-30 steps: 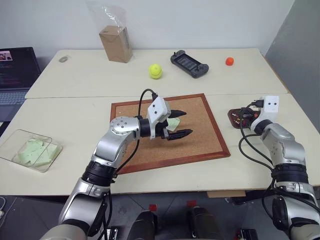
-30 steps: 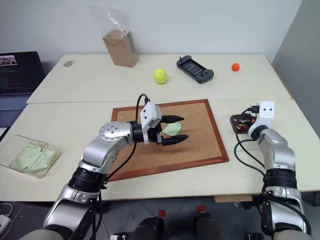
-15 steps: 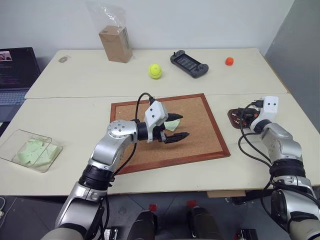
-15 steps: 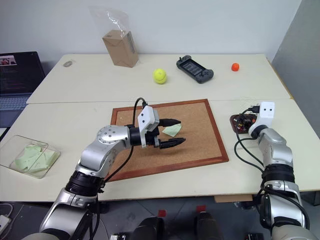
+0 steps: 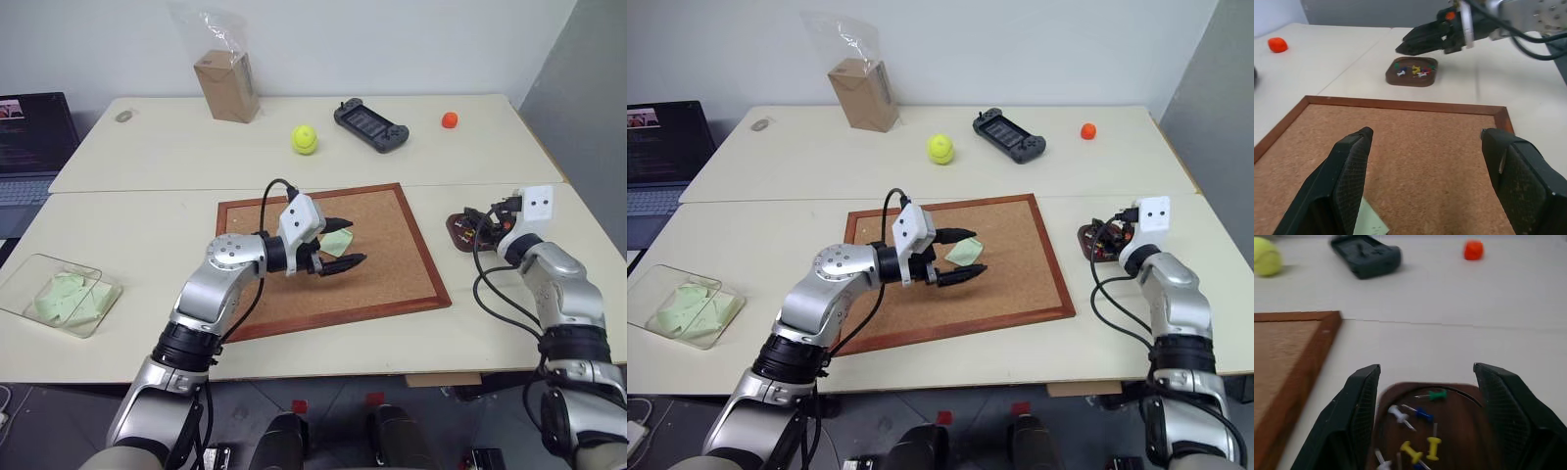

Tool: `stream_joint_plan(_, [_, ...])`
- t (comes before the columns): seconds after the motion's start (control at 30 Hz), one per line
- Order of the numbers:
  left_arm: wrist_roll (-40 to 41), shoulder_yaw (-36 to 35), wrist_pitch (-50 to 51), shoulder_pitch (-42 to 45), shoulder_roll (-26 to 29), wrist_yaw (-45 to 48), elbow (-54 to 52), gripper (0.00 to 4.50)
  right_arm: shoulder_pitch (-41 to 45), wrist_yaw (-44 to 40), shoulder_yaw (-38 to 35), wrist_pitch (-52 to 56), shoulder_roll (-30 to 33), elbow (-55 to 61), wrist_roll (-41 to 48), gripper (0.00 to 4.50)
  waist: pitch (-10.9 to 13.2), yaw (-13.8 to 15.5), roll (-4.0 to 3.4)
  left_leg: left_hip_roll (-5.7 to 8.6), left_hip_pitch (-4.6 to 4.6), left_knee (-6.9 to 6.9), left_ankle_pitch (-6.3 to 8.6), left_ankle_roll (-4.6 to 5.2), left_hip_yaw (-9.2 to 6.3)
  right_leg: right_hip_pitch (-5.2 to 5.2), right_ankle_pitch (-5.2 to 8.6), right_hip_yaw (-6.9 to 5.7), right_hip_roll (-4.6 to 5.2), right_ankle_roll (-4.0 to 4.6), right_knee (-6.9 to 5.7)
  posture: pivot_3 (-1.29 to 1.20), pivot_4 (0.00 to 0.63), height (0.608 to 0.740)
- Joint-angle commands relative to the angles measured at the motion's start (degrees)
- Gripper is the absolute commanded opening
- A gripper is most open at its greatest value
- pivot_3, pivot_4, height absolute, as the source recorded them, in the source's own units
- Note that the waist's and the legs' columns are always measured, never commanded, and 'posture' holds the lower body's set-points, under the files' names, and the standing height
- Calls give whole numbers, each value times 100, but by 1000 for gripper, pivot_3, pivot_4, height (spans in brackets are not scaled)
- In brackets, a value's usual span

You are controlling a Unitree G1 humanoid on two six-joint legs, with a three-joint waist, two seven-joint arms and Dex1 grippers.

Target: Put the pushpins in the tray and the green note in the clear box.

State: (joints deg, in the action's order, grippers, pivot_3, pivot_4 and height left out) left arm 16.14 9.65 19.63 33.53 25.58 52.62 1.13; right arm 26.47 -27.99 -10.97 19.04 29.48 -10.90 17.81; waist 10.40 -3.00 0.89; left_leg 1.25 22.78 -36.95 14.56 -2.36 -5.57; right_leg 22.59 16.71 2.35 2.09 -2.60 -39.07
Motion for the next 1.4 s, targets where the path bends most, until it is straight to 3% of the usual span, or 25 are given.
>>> stream_joint_plan(0.03, [-36, -440, 44, 65, 300, -168, 15, 3741, -437, -702, 243, 419, 183, 1785, 605, 3208, 0, -20, 0, -2, -1, 0, 0, 0, -10, 0, 0, -1, -2, 0, 0, 0, 150, 740])
stream_joint_plan(0.27, [-183, -709, -154, -287, 759, -191, 371, 3741, -808, -956, 662, 1025, 119, 3234, 1132, 3208, 0, -1, 0, 2, -11, -5, 0, 0, -28, -16, 0, -3, 0, -1, 2, 0, 150, 740])
stream_joint_plan(0.5, [-133, -678, -304, -237, 463, -222, 940, 3741, -787, -828, 878, 1002, -108, 3263, 1037, 3208, 0, 107, 1, 4, -13, -7, 0, 0, -40, -23, 0, -13, 1, -1, 5, 0, 150, 740])
stream_joint_plan(0.9, [-859, -229, -2449, 1902, -509, 688, 4885, 3741, -1341, -796, 978, 1306, 5, 4106, 1184, 3208, 2, 103, 5, 21, -6, -9, 0, 0, -37, -24, 0, -27, -1, -1, 8, 0, 150, 740])
stream_joint_plan(1.23, [-1463, -216, -3323, 2830, -980, 770, 6759, 3741, -1823, -466, 727, 1759, 130, 4927, 1351, 3208, 4, 111, 8, 30, 0, -12, 0, 1, -34, -21, 0, -33, -5, -2, 6, 0, 150, 740])
stream_joint_plan(1.4, [-1666, -262, -3416, 2982, -1104, 673, 7099, 3741, -1989, -291, 588, 2030, 236, 5282, 1516, 4116, 5, 102, 10, 31, 1, -13, 0, 1, -36, -21, 0, -31, -5, -2, 6, 0, 150, 740])
